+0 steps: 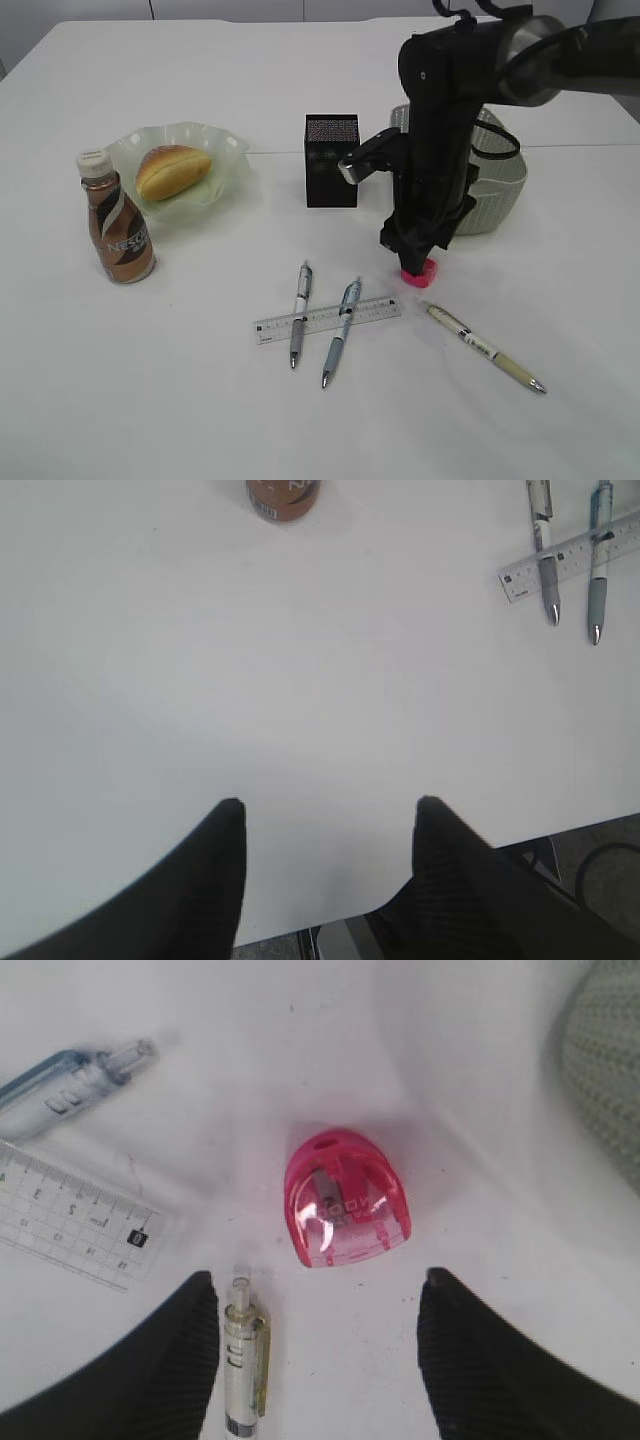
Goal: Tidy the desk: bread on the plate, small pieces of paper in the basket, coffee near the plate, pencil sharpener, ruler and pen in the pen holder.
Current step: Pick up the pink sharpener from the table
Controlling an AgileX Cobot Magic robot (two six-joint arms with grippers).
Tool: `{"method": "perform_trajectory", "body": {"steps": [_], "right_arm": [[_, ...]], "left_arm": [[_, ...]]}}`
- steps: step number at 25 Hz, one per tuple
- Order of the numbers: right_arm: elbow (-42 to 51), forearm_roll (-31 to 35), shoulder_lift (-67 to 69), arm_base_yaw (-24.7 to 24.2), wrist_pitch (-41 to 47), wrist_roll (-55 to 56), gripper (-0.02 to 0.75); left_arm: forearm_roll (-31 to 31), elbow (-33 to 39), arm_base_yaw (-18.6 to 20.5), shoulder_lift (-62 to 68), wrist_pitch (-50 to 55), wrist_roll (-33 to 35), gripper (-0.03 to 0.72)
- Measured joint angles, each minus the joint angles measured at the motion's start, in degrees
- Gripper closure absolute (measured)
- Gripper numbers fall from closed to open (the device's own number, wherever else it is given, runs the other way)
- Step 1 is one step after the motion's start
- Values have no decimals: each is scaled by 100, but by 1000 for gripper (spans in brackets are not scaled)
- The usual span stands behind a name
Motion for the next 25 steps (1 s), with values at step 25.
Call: {"method": "perform_trajectory", "body": {"steps": [25], "right_arm": [[-4, -51, 316, 0, -466, -228, 250]], "left_arm": [[0, 0, 0, 0, 0, 0, 307]]}}
